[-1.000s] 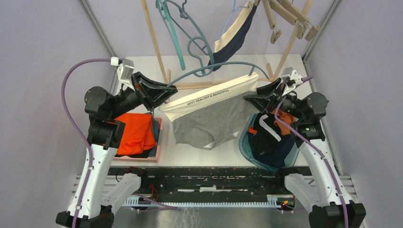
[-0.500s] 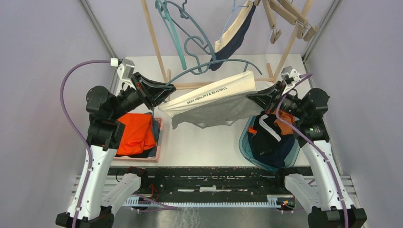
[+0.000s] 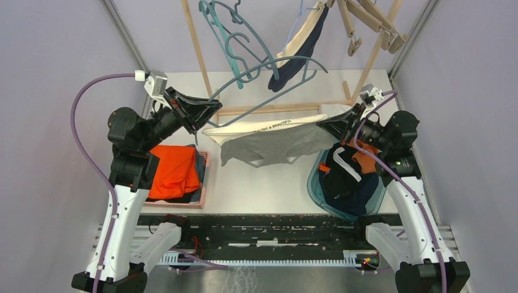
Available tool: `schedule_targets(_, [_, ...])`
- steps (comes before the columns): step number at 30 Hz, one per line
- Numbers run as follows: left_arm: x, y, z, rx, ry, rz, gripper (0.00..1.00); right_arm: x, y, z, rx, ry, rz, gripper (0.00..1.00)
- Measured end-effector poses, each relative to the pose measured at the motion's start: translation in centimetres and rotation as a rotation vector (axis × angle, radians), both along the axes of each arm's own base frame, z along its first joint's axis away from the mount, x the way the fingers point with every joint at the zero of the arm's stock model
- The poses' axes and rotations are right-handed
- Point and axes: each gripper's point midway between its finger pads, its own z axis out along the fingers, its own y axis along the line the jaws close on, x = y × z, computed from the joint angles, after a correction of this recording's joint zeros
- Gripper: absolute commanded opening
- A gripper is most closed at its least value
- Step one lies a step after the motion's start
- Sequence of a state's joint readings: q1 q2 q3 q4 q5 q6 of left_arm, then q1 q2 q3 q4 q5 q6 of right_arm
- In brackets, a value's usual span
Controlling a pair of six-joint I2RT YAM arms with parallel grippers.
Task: Remove the underwear clipped to the hanger
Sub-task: Remove the underwear from the hanger.
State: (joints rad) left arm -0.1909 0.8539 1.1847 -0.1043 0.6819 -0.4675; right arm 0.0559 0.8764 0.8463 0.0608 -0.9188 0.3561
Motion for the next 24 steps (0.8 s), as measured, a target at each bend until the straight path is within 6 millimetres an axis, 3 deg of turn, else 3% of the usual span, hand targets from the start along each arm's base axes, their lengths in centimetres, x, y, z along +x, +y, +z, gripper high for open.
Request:
schedule_targets(3, [0.0, 0.0, 0.0, 0.006, -0.006, 0.0, 0.03, 0.1, 0.0, -0.1, 0.001, 0.005, -0.005, 0.1])
schedule_targets(12, [-0.3, -0.5, -1.2, 0.038, -0.01, -0.048, 0.03, 0.6, 0.0, -0.6, 0.007, 0.033, -0.005, 0.1])
schedule_targets(24, [0.6, -2.1, -2.9, 0.093, -0.002, -0.109, 0.03, 1.2, 0.6, -2.3, -0.046, 0.031, 0.028, 0.22])
